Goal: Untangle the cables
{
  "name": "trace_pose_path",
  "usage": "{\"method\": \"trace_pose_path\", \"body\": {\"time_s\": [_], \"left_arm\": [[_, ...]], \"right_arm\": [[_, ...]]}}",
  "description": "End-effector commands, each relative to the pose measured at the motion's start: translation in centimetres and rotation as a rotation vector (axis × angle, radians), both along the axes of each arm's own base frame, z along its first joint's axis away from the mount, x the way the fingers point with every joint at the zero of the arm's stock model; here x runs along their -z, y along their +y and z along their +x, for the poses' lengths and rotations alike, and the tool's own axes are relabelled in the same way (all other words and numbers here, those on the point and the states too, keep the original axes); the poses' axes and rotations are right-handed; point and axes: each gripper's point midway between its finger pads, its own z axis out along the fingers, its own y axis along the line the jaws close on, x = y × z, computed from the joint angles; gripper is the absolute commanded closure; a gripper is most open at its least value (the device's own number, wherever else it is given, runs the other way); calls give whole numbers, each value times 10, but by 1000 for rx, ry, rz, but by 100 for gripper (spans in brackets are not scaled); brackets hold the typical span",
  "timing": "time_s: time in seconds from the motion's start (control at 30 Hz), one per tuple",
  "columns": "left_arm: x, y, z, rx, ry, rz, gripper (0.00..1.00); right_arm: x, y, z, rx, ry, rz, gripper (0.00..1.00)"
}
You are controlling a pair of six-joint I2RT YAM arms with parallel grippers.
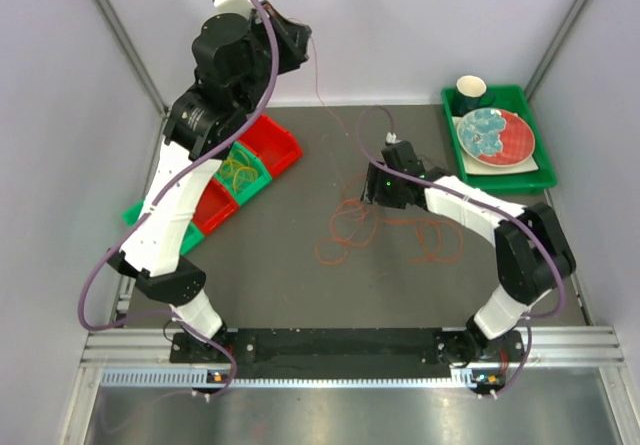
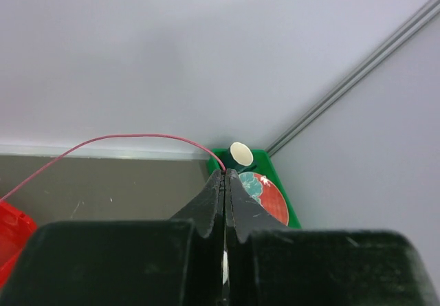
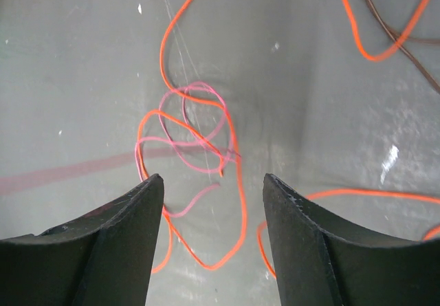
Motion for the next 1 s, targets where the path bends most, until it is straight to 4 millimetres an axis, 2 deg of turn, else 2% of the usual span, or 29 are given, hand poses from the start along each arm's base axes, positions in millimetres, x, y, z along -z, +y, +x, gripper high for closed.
{"method": "trace_pose_path", "body": {"time_s": [0.0, 0.07, 0.2, 0.27, 0.37, 0.4, 0.43, 0.47, 0.67, 0.73, 0.77, 0.87, 0.9, 0.97], "left_arm": [[-11, 5, -14, 25, -24, -8, 100], [-12, 5, -15, 26, -27, -8, 100], [-12, 9, -17, 22, -24, -8, 100], [-12, 10, -18, 22, -25, -9, 100], [-13, 17, -19, 8, -29, -8, 100], [-15, 21, -21, 2, -33, -11, 100], [-16, 23, -21, -3, -34, -12, 100], [-11, 23, -20, -6, -24, -5, 100], [2, 42, -13, -29, 4, -26, 100], [-1, 51, -13, -39, 0, -43, 100], [2, 50, -12, -31, 5, -43, 100], [3, 50, -11, -22, 10, -45, 100], [4, 49, -10, -17, 11, -46, 100], [4, 51, -10, -20, 13, -48, 100]], "right_arm": [[-20, 16, 35, 42, -123, -10, 41], [-22, 15, 43, 69, -146, -11, 44], [-21, 14, 58, 117, -177, -32, 67], [-15, 10, 62, 138, -168, -62, 69], [-14, 7, 69, 151, -185, -92, 78], [-14, 4, 71, 160, -191, -105, 91], [-15, 4, 72, 162, -194, -109, 98], [-15, 3, 73, 157, -200, -115, 100], [-35, -7, 75, 168, -268, -138, 100], [-39, -6, 74, 155, -284, -132, 100], [-37, -4, 73, 140, -281, -129, 87], [-20, 2, 73, 110, -243, -134, 65], [-10, 3, 74, 108, -222, -143, 63], [-5, 6, 75, 103, -203, -142, 60]]}}
